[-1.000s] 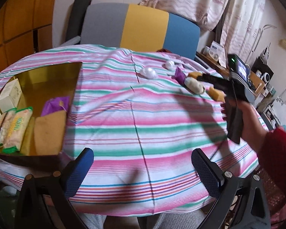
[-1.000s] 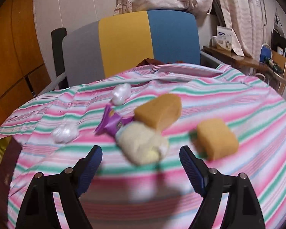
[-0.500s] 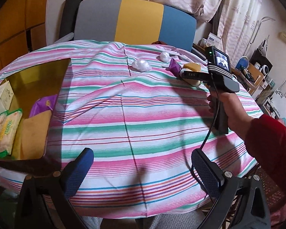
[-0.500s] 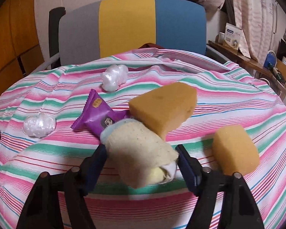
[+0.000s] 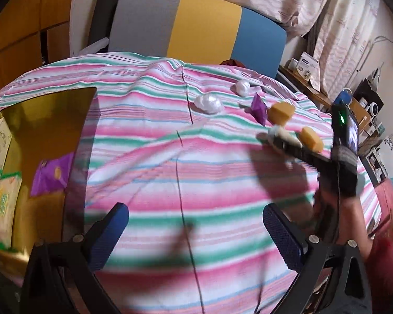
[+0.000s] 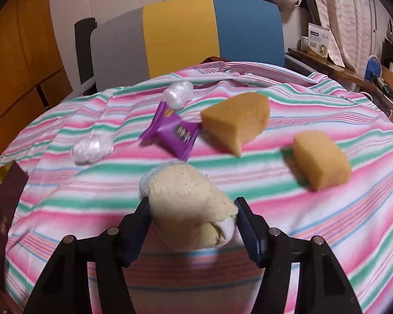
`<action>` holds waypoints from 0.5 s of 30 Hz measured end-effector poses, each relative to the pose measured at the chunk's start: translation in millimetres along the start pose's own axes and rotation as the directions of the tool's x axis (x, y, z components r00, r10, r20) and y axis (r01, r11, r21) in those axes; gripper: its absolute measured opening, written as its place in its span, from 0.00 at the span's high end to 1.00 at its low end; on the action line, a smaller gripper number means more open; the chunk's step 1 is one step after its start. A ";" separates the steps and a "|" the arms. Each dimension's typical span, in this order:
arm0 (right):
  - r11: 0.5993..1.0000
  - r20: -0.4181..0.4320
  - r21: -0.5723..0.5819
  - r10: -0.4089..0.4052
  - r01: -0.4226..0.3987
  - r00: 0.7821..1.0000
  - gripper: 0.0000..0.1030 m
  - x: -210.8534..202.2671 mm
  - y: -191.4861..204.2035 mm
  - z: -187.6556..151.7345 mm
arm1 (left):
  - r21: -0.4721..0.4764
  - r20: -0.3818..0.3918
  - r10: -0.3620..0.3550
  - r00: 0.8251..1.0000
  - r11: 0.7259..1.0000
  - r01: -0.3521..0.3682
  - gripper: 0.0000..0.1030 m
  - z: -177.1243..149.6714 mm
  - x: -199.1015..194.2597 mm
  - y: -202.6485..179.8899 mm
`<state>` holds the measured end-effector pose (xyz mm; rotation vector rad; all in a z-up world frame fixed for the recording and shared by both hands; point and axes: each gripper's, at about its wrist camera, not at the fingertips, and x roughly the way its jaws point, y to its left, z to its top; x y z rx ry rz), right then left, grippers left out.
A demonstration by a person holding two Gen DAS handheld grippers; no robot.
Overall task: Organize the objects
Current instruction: 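Grasp a white plastic-wrapped ball with the left gripper while the right holds the bundle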
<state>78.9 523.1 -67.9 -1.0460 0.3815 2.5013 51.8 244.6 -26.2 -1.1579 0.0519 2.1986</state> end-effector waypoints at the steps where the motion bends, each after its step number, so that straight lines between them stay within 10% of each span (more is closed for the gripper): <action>1: 1.000 0.010 -0.010 -0.012 0.012 1.000 0.38 -0.9 2.4 -1.2 | -0.003 -0.005 0.009 1.000 1.000 -0.009 0.00 5.3 4.5 0.4; 15: 0.996 0.054 -0.055 -0.069 0.072 0.996 0.37 1.1 10.4 -8.4 | -0.028 -0.028 0.079 0.996 0.996 -0.080 0.00 104.9 110.6 -7.0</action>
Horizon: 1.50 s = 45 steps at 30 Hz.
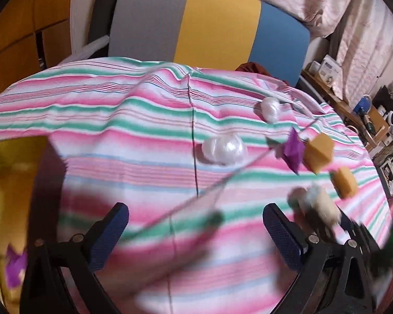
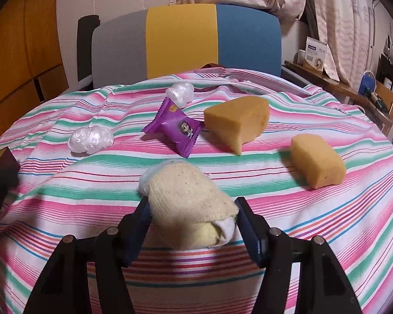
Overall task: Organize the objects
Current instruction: 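Grasp a white plastic-wrapped ball with the left gripper while the right holds the bundle, then carry the white ball into the tray and open the left gripper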
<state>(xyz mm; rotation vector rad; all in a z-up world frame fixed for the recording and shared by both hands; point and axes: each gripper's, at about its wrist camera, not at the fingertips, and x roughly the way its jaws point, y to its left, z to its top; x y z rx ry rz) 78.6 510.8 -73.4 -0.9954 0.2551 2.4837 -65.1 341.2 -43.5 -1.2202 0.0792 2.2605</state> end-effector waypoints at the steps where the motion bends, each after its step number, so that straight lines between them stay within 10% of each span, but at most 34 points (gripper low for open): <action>1: 1.000 0.004 -0.002 -0.003 0.003 1.000 0.37 0.0 0.3 -0.4 | -0.001 -0.003 0.001 1.000 1.000 -0.001 0.00 5.7 8.1 -1.6; 12: 0.999 0.006 -0.013 -0.031 0.031 1.000 0.37 5.4 2.6 -3.5 | 0.147 0.032 0.053 0.998 0.987 -0.057 0.17 34.8 72.7 -32.6; 24: 0.999 -0.006 -0.017 -0.043 0.042 0.999 0.38 10.5 3.4 -5.9 | 0.171 0.086 0.073 0.994 0.982 -0.086 0.63 30.5 75.7 -36.0; 35: 0.996 0.007 -0.041 -0.076 0.077 0.997 0.40 8.1 8.2 -5.8 | 0.271 0.253 0.058 0.966 0.954 -0.128 0.63 -11.4 21.0 -48.6; 45: 0.992 0.015 -0.065 -0.111 0.112 0.994 0.40 6.5 12.8 -5.3 | 0.190 0.228 -0.011 0.974 0.981 -0.034 0.63 -61.3 -34.5 -18.3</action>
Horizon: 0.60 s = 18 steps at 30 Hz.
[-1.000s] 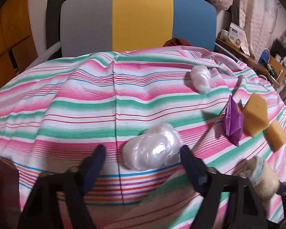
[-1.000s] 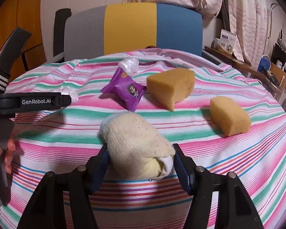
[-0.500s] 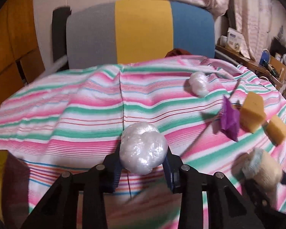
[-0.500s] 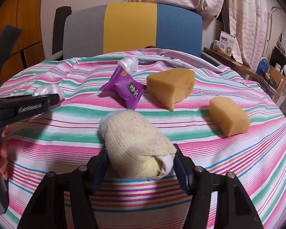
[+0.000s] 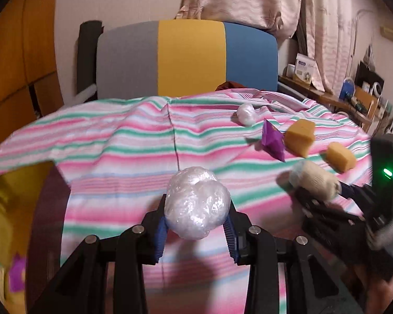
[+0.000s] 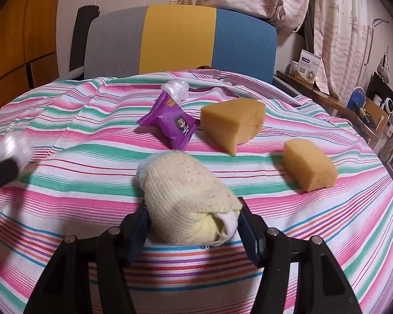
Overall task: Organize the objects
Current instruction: 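Carry the white ball into the tray and open the left gripper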
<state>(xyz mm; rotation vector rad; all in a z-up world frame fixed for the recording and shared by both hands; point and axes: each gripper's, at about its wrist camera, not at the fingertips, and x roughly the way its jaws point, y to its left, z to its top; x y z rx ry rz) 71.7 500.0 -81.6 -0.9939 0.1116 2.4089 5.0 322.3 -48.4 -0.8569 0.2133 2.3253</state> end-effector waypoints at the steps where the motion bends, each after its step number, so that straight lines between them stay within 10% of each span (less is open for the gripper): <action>1: 1.000 0.001 -0.004 -0.004 0.004 1.000 0.40 -0.3 0.8 0.1 | -0.014 0.000 -0.010 1.000 1.000 0.010 0.63 -3.8 -6.3 2.9; 18: 0.999 0.124 -0.040 -0.001 0.006 0.992 0.40 -26.1 10.1 -1.3 | -0.251 0.055 -0.001 0.998 0.968 0.015 0.63 -28.0 -95.7 84.3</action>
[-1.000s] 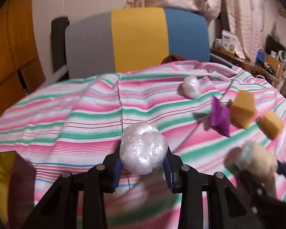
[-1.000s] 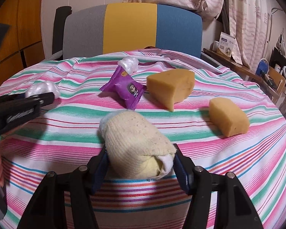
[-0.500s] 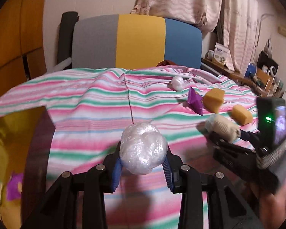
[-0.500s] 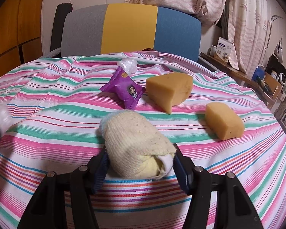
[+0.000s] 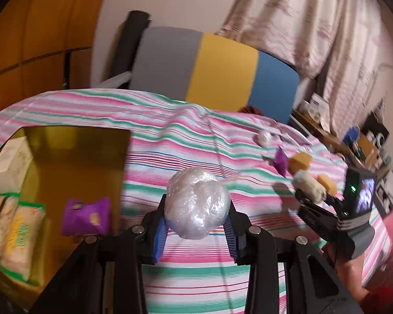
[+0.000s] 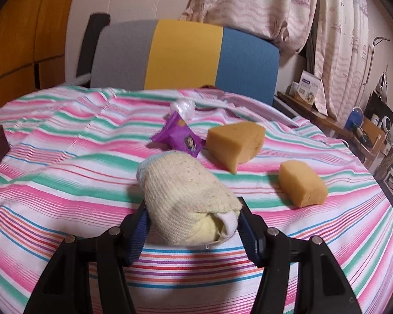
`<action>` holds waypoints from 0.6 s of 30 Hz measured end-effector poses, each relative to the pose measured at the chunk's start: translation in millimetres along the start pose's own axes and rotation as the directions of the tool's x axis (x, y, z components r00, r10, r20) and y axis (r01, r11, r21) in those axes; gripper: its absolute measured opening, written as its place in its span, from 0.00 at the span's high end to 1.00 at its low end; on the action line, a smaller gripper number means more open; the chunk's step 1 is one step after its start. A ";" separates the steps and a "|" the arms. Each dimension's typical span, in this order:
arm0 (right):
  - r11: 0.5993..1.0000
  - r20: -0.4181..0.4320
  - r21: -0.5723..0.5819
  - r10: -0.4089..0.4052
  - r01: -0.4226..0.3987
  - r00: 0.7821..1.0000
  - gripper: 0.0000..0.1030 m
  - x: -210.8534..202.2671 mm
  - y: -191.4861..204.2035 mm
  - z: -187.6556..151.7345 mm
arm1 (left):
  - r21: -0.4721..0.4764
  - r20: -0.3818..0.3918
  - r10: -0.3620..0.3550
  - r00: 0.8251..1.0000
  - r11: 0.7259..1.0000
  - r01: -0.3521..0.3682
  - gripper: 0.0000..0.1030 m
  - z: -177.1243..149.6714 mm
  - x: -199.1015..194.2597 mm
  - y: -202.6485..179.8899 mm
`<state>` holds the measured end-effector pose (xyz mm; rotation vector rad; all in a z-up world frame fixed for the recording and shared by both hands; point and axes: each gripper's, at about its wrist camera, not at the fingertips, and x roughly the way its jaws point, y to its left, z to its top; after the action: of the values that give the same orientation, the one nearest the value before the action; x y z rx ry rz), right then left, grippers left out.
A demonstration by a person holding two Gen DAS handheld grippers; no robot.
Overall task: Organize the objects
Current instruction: 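Carry the white ball into the tray and open the left gripper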
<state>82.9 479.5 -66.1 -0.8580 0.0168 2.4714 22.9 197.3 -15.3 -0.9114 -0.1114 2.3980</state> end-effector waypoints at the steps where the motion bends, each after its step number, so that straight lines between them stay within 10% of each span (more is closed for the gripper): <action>1: 1.000 0.009 0.008 0.003 -0.003 1.000 0.40 -1.7 -1.1 0.1 | -0.019 0.006 0.010 1.000 1.000 -0.010 0.63 1.5 -3.9 8.0; 18: 0.999 0.012 -0.031 -0.008 0.008 1.000 0.40 -4.0 6.5 1.6 | -0.207 -0.041 0.178 0.983 0.961 -0.183 0.63 14.6 -13.0 128.4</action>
<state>81.5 472.3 -63.5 -0.8551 -0.0295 2.4753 -40.0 84.6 -30.8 -1.0856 -0.2893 2.5798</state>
